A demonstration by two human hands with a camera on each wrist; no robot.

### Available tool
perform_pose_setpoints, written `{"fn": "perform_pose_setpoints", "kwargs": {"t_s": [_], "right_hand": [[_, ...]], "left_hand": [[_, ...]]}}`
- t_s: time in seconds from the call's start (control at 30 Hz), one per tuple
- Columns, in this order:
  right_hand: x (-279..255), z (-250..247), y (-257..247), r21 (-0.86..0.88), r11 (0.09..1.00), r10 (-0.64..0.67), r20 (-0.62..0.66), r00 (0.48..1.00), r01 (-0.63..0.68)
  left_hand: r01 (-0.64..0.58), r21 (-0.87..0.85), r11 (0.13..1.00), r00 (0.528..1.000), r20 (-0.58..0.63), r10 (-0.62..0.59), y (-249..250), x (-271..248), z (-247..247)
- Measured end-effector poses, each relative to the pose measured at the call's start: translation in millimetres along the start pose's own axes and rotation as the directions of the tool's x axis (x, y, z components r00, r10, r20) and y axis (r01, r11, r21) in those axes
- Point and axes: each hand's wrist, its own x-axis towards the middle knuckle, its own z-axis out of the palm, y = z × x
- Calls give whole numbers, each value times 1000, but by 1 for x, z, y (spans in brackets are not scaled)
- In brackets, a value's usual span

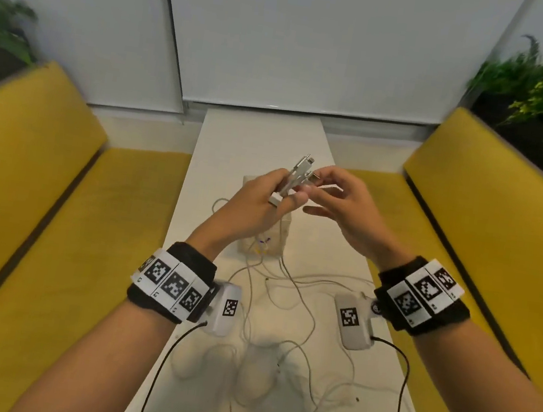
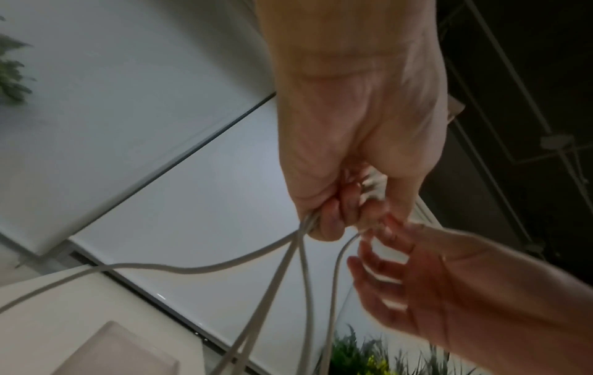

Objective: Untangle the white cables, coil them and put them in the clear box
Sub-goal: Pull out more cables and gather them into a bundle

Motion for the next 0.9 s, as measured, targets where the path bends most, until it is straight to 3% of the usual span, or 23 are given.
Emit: {"fn": "perform_pose_setpoints", "kwargs": {"t_s": [0.1, 0.17, 0.23, 0.33, 0.4, 0.47, 0.53, 0.6, 0.67, 0.7, 0.77, 0.83, 0.9], "right_hand": [[-6, 9, 2, 149, 989, 6, -131, 991, 13], [-9, 21, 3, 216, 976, 63, -185, 981, -22], [-14, 33, 5, 272, 956, 153, -143, 978, -110], [-26, 44, 17, 169, 969, 176, 39, 984, -180], [-35, 43, 26, 129, 983, 117, 132, 984, -134], [-42, 32, 39, 39, 993, 102, 176, 979, -111], [-49, 15, 50, -102, 988, 133, 142, 981, -119], [-53, -2, 59, -195, 967, 175, 55, 983, -162], [-52, -13, 61, -221, 959, 184, 12, 983, -177], [-49, -15, 58, -232, 960, 167, 18, 986, -158], [-41, -12, 46, -281, 956, 109, 67, 992, -86], [-32, -5, 32, -320, 947, 77, 128, 989, -33], [-28, -4, 21, -348, 938, 75, 187, 980, -5]], "left_hand": [[3, 53, 999, 999, 34, -5, -2, 4, 6], [3, -27, 1000, 1000, -13, -3, -4, 5, 12], [10, -202, 979, 996, -86, -28, -2, 4, 13], [12, -354, 935, 970, -222, -97, 7, 5, 5], [-19, -558, 829, 954, -258, -152, 11, 7, -7], [-67, -785, 616, 943, -251, -218, 15, 8, -27], [-130, -896, 424, 934, -254, -251, 17, 5, -52], [-153, -917, 368, 944, -246, -221, 19, 0, -70], [-94, -855, 510, 971, -193, -144, 20, -6, -71], [-52, -756, 653, 982, -156, -102, 22, -9, -63], [7, -390, 921, 998, -52, -30, 21, -11, -38], [-4, -95, 995, 995, 101, 13, 14, -9, -11], [-43, 22, 999, 978, 203, 38, 7, -7, 8]]}}
